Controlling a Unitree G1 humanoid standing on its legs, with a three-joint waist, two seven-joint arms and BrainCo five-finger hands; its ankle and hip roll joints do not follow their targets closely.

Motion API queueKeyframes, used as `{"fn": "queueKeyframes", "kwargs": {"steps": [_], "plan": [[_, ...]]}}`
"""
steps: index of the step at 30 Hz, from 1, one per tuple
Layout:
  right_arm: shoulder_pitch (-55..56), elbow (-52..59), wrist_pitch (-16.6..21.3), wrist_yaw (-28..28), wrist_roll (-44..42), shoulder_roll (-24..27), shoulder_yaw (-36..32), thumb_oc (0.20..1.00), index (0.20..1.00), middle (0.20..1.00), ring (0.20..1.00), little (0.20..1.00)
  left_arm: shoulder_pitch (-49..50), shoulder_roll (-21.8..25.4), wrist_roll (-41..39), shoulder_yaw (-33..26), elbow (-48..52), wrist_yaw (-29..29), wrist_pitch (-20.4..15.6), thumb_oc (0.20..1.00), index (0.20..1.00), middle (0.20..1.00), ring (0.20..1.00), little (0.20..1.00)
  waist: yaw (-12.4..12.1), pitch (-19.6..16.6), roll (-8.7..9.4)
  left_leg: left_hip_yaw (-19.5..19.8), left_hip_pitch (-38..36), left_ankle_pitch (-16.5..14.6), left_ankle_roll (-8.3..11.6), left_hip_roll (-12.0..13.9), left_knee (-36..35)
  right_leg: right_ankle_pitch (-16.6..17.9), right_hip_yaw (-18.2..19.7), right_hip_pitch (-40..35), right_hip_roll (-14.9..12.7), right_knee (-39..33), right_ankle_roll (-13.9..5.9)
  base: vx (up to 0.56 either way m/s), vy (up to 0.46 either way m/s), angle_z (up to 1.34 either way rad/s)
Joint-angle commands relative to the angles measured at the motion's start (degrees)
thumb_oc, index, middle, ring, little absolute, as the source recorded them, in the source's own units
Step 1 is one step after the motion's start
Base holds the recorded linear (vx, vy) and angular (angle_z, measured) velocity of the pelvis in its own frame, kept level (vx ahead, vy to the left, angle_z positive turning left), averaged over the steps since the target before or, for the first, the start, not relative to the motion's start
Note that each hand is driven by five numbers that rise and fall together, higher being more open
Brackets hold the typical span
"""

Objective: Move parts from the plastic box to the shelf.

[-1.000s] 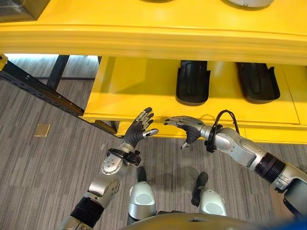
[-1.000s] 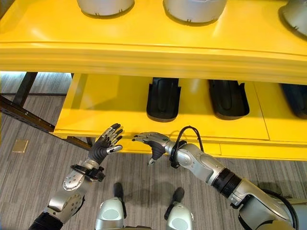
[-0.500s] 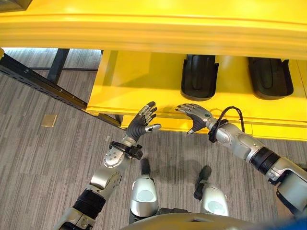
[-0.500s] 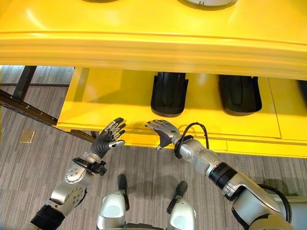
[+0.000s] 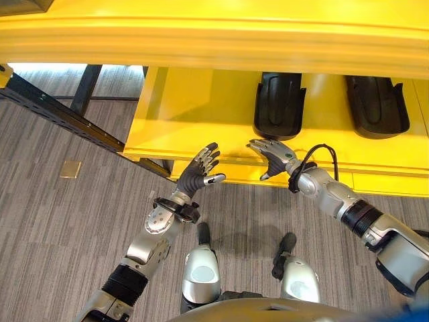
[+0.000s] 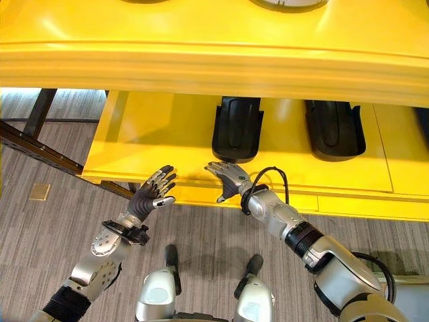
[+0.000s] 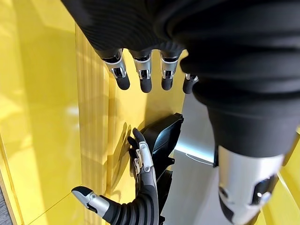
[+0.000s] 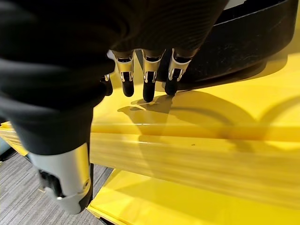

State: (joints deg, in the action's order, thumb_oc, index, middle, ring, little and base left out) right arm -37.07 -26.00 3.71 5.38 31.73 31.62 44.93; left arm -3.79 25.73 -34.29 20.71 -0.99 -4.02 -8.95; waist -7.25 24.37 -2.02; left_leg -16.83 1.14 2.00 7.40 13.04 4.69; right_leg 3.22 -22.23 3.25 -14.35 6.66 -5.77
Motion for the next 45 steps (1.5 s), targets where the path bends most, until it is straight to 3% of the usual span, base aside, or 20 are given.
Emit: {"fn": "queueKeyframes", "kwargs": {"steps": [1,10,23,26,27,35,45], "plan": [[-4.6,-4.6,-3.0,0.4,-0.5,-0.3,-0.9,1.0,1.0,1.0,1.0,1.0,-1.6,0.3,1.2,1.0,3.1,-1.8,-1.3,1.0,1.0,1.0,1.0,1.0,-1.5,0.0,-0.37,-0.1,2.7,-1.8,-3.58,-2.7,4.1,-5.6,0.3,1.6,-0.8,9.2,-1.98,0.0,0.0,0.0],[-5.6,-10.2,-6.5,-0.5,-1.0,-2.7,-1.4,1.0,1.0,1.0,1.0,1.0,-2.0,0.0,1.1,1.3,2.9,-2.5,-0.7,1.0,1.0,1.0,1.0,1.0,-2.1,0.2,-0.63,0.5,2.6,-3.4,-3.54,-3.2,5.8,-6.6,0.8,1.3,-1.6,10.9,-2.65,0.02,0.008,0.02],[-5.7,-16.3,-13.3,1.2,-1.6,-4.8,-3.6,1.0,1.0,1.0,1.0,1.0,-2.6,0.0,1.1,1.4,2.9,-2.5,-0.1,1.0,1.0,1.0,1.0,1.0,-2.6,0.6,-0.6,0.1,3.5,-2.9,-4.15,-2.9,6.8,-6.0,0.2,1.9,-1.9,11.7,-2.13,0.0,-0.002,0.01],[-5.2,-17.1,-14.3,2.1,-1.2,-5.3,-4.5,1.0,1.0,1.0,1.0,1.0,-2.6,0.0,1.0,1.6,2.9,-2.3,-0.2,1.0,1.0,1.0,1.0,1.0,-2.4,0.6,-0.58,0.6,3.0,-3.8,-3.69,-3.0,7.1,-6.8,0.7,1.5,-2.0,12.3,-2.7,0.05,0.001,0.04],[-5.0,-17.8,-16.0,3.3,-1.4,-5.9,-5.1,1.0,1.0,1.0,1.0,1.0,-2.8,-0.1,0.9,1.7,2.7,-2.2,-0.2,1.0,1.0,1.0,1.0,1.0,-2.4,0.5,-0.66,0.0,3.4,-2.8,-4.18,-2.8,6.8,-6.0,0.3,1.7,-1.9,11.7,-2.11,-0.03,0.003,0.03],[-4.1,-19.2,-18.8,6.8,-1.9,-6.8,-7.5,1.0,1.0,1.0,1.0,1.0,-3.2,-0.3,0.9,2.1,2.9,-1.3,-0.2,1.0,1.0,1.0,1.0,1.0,-1.8,0.7,-0.83,-0.2,3.4,-2.9,-4.32,-2.8,7.0,-6.0,0.6,2.1,-1.8,12.2,-2.02,0.0,0.0,0.0],[-3.7,-20.9,-20.8,10.1,-3.2,-6.6,-11.0,1.0,1.0,1.0,1.0,1.0,-3.7,-0.5,0.7,2.6,3.0,0.1,-0.4,1.0,1.0,1.0,1.0,1.0,-1.1,0.9,-1.15,-0.2,3.1,-2.9,-4.39,-2.9,7.0,-6.1,0.9,1.9,-1.8,12.6,-1.87,0.0,0.0,0.0]]}}
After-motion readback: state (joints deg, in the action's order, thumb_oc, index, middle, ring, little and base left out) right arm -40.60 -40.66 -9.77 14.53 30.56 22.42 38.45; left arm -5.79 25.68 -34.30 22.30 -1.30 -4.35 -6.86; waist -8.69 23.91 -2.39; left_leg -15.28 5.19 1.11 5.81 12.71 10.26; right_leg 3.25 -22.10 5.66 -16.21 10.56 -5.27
